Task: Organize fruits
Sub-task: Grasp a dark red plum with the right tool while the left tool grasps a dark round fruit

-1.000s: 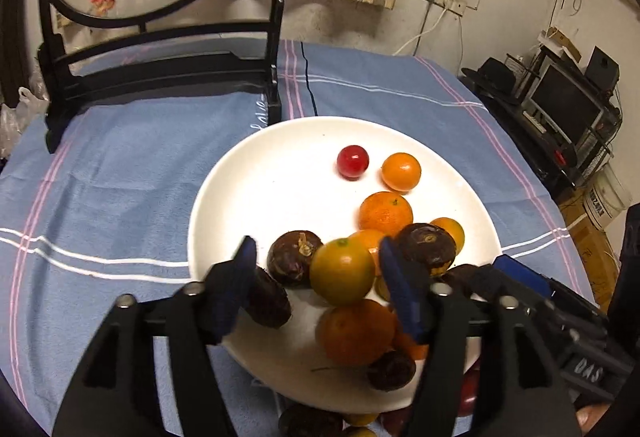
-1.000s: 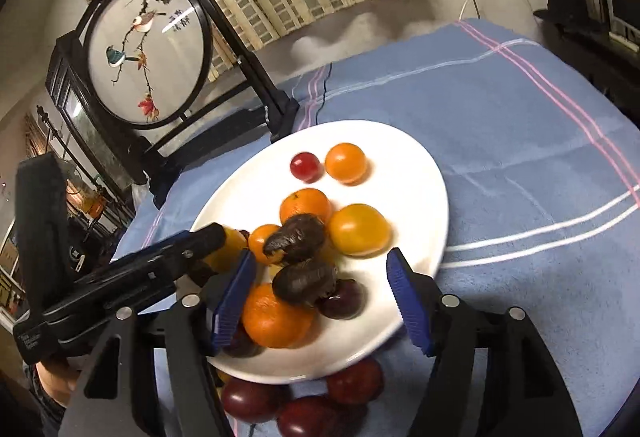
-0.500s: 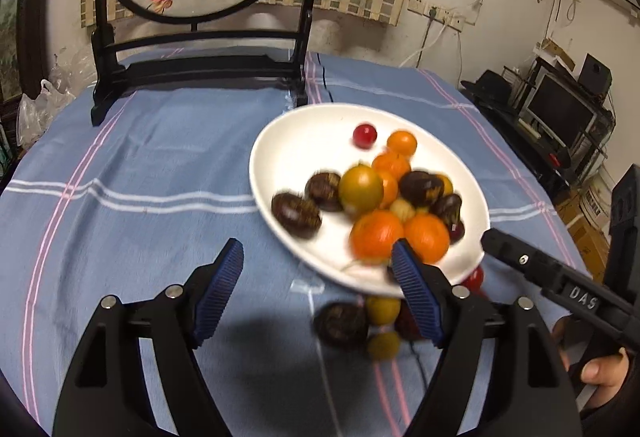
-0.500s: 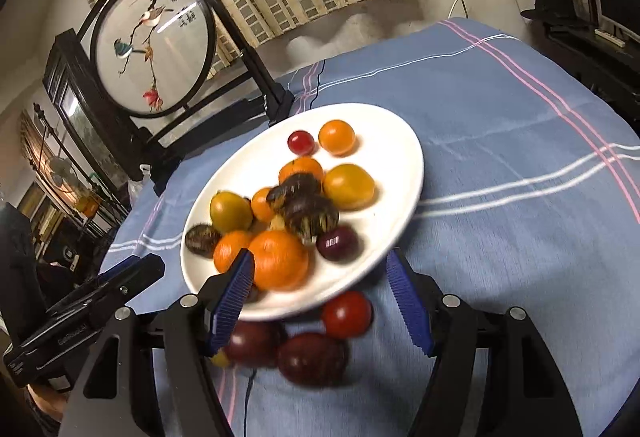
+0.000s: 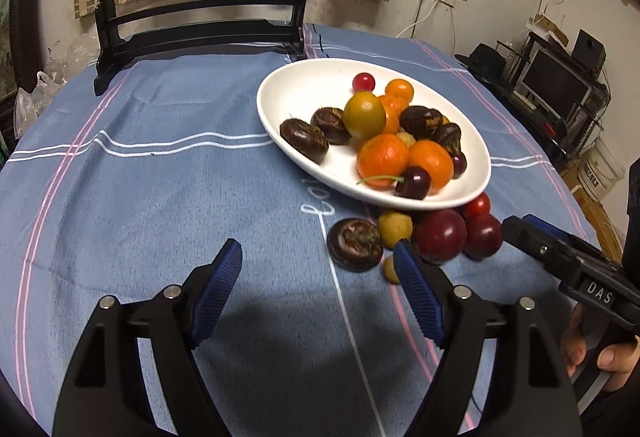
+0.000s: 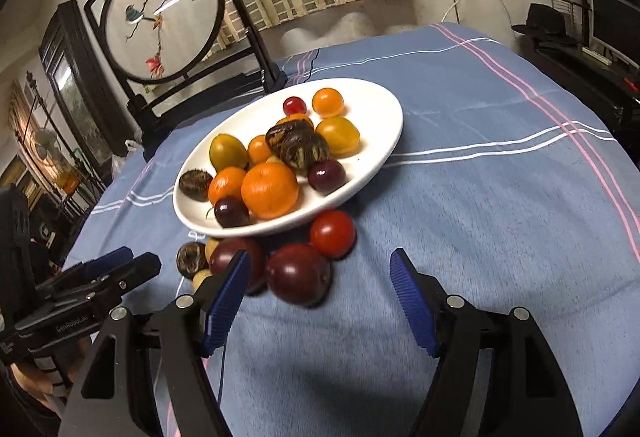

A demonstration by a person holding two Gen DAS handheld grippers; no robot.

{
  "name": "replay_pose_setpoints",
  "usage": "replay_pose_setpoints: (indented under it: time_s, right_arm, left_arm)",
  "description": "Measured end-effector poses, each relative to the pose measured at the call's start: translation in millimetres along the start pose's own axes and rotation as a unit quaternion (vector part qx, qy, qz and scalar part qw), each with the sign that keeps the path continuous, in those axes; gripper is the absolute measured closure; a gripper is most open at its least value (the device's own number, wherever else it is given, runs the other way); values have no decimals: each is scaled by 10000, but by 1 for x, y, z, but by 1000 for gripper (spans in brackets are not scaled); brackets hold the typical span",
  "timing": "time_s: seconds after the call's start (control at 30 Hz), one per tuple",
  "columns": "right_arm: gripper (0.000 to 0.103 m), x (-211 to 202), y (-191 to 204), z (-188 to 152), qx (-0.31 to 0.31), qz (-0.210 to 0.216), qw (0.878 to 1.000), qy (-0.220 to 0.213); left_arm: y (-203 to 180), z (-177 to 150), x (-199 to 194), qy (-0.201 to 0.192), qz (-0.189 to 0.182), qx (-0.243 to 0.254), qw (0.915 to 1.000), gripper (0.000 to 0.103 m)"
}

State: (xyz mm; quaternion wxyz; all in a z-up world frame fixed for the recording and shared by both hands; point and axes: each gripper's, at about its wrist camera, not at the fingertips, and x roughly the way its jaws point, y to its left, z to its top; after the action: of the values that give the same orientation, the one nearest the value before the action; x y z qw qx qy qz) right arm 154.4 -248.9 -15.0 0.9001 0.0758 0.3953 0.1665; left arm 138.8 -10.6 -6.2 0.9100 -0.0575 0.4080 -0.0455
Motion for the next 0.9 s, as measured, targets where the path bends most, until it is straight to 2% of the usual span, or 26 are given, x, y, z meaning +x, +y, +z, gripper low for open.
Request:
replay_pose_setpoints:
  time_s: [0.07, 0.17, 0.27, 0.37, 0.53, 0.67, 0.9]
  right_arm:
    - [30, 0, 5, -3, -145, -44, 9999, 78]
    - [31, 5, 18, -8, -607, -414, 9967, 336]
    - [40, 17, 34, -12, -1091, -571, 9904, 629]
    - [44, 31, 42, -11, -1342, -801, 9841, 844]
    - [48, 44, 43, 0, -1352, -746, 9831, 983]
    - [65, 38, 40, -4, -1277, -688, 9858, 843]
    - [65, 24, 26, -9, -855, -409, 9921, 819]
  left_arm:
    - [-1, -2, -1, 13, 2, 40, 10000, 27]
    - [0, -3, 0, 85, 49, 42, 9999, 27]
    - [3, -6, 4, 228, 63, -13, 9997, 27]
    - [3, -7, 8, 342, 56, -12, 9994, 27]
    - [1, -10, 11, 409, 60, 79, 9991, 27]
    - [-1, -11, 13, 453, 72, 147, 9988, 27]
    - [-3, -12, 16, 447, 195, 252, 9985, 27]
